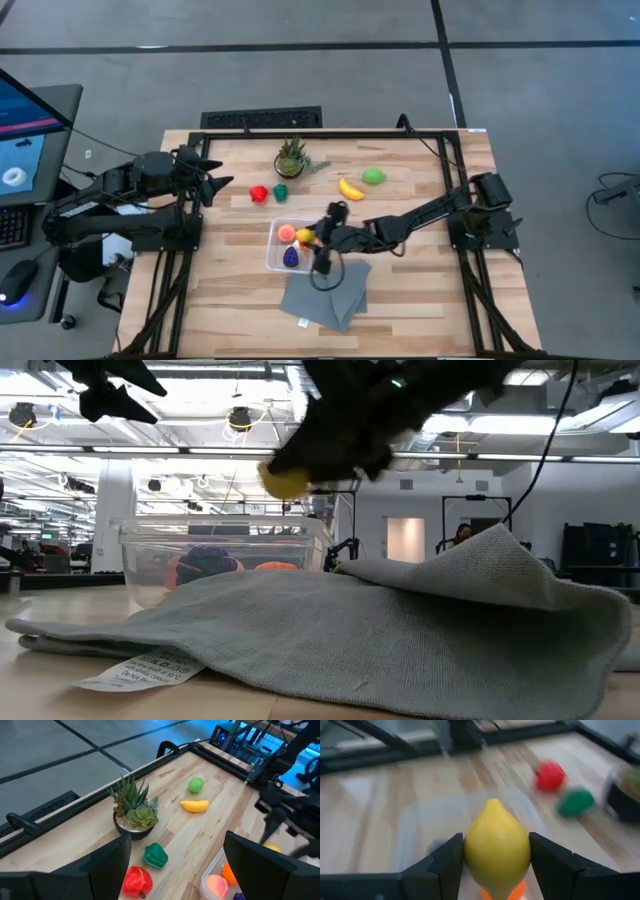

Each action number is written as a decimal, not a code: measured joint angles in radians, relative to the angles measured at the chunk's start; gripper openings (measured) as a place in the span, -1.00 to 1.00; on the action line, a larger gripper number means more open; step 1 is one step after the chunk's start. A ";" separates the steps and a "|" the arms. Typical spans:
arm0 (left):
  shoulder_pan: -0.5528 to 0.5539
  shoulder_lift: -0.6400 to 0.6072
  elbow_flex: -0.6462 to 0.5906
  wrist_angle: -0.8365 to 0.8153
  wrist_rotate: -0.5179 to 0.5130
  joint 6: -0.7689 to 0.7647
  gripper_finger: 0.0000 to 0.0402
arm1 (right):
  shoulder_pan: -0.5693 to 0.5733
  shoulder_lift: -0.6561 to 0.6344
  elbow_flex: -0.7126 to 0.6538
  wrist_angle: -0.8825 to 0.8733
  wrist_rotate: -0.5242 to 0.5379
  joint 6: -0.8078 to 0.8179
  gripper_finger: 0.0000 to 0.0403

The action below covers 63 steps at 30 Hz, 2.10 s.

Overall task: Pick and placing Produce into tupperware
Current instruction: Put the yellow lemon into the transparent container, then put the green melon into the transparent container

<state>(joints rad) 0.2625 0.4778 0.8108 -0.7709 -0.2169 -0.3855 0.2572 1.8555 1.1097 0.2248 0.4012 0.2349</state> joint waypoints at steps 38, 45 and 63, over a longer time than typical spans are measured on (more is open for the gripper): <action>-0.001 0.000 0.000 -0.006 0.010 0.000 0.53 | -0.066 0.146 0.139 -0.091 -0.065 0.079 0.24; -0.001 0.000 0.000 -0.006 0.010 0.000 0.53 | -0.083 0.146 0.139 -0.092 -0.098 0.089 0.24; -0.001 0.000 0.000 -0.006 -0.005 -0.001 0.53 | -0.091 0.146 0.139 -0.098 -0.109 0.098 0.24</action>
<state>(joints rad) 0.2611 0.4774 0.8104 -0.7773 -0.2218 -0.3866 0.1657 2.0010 1.2488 0.1268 0.2924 0.3328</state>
